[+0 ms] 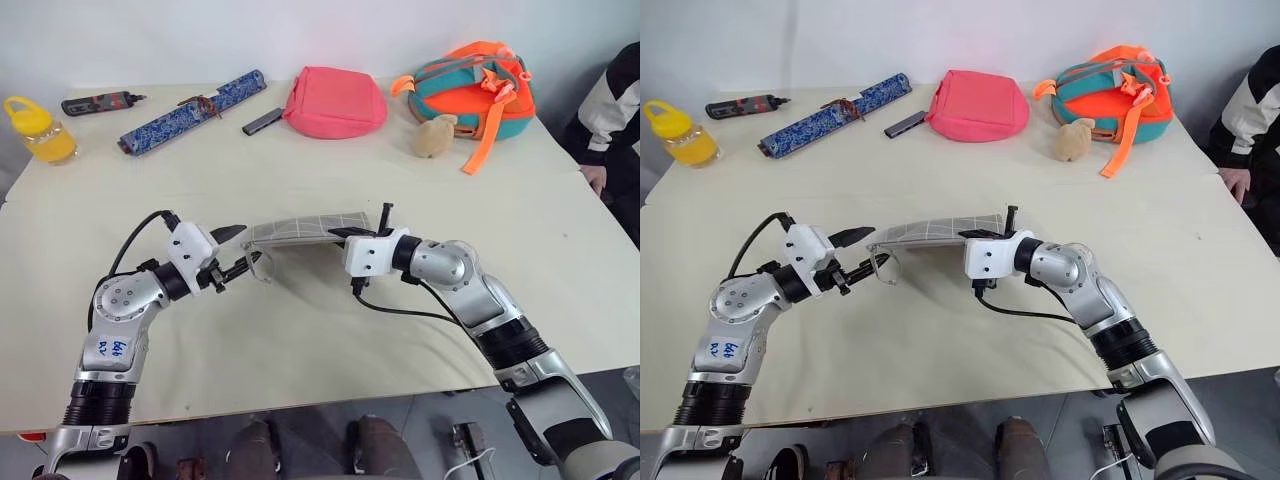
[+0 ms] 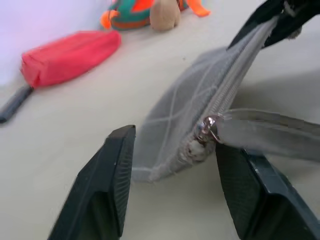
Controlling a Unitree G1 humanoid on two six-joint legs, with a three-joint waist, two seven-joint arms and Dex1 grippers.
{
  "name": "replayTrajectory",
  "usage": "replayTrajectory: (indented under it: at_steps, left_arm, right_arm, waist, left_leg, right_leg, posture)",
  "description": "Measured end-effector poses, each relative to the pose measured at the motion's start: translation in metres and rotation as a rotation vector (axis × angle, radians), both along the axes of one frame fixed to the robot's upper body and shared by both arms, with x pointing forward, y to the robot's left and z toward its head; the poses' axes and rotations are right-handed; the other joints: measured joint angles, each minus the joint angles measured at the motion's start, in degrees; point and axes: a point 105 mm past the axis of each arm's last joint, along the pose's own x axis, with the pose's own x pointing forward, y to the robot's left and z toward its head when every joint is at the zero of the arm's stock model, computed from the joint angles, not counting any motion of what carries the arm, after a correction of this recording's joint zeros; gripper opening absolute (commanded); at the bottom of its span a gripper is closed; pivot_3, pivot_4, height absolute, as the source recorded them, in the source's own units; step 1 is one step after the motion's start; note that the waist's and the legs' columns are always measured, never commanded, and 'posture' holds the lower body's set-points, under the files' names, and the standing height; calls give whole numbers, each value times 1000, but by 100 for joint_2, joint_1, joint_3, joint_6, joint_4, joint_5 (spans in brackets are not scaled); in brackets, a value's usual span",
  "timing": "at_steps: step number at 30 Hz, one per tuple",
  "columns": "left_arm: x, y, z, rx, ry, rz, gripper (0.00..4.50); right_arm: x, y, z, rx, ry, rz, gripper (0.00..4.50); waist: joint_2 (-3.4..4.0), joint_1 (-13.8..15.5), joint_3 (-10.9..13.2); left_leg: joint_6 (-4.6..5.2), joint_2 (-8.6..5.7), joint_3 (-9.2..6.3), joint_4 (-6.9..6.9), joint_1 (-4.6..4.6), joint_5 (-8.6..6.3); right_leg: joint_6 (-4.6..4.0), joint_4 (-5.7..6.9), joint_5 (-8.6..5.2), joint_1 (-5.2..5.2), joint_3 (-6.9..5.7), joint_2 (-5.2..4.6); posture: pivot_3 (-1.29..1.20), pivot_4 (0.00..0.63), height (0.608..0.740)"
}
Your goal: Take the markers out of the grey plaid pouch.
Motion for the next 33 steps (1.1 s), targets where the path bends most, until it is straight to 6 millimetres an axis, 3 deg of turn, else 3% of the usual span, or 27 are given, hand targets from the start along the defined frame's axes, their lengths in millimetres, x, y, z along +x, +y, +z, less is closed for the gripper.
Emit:
replayTrajectory:
  at_steps: [3,7,19,22,27,28,33]
  left_arm:
    - [-6,11,11,62,-98,-18,2471]
    - [-9,15,6,80,-116,-31,2471]
    - [-13,3,-3,83,-133,-104,2471]
    - [-13,4,-8,88,-114,-110,1860]
    - [-13,3,-12,93,-98,-122,214]
    - [-13,3,-12,93,-98,-124,47]
    - [-13,2,-13,91,-96,-124,47]
  right_arm:
    - [0,-5,7,57,22,10,0]
    - [-3,-7,9,83,49,41,0]
    - [-15,-4,2,100,120,135,0]
    - [-17,-2,5,104,115,146,0]
    - [-17,-2,5,108,117,147,0]
    - [-17,-2,5,109,117,147,0]
    - [-17,-2,5,108,117,146,0]
  waist:
    - [0,-3,0]
    - [0,5,0]
    - [0,-1,0]
    - [0,0,0]
    - [0,9,0]
    - [0,9,0]
    - [0,4,0]
  left_leg:
    - [0,-1,1,-6,3,0]
    - [1,-2,2,-6,2,0]
    - [1,0,1,-5,2,0]
    - [1,0,1,-5,2,0]
    - [1,-1,1,-5,2,0]
    - [1,-1,1,-4,2,-1]
    - [1,0,0,-5,2,0]
  right_leg:
    - [0,-2,0,0,0,0]
    - [0,-6,0,1,0,-1]
    - [0,-5,0,1,-1,1]
    - [0,-5,0,1,-1,1]
    - [0,-5,0,1,-1,0]
    - [0,-5,0,1,-1,0]
    - [0,-5,0,1,-1,0]
  posture:
    - [0,150,740]
    - [0,150,740]
    - [0,150,740]
    - [0,150,740]
    - [0,150,740]
    - [0,150,740]
    - [0,150,740]
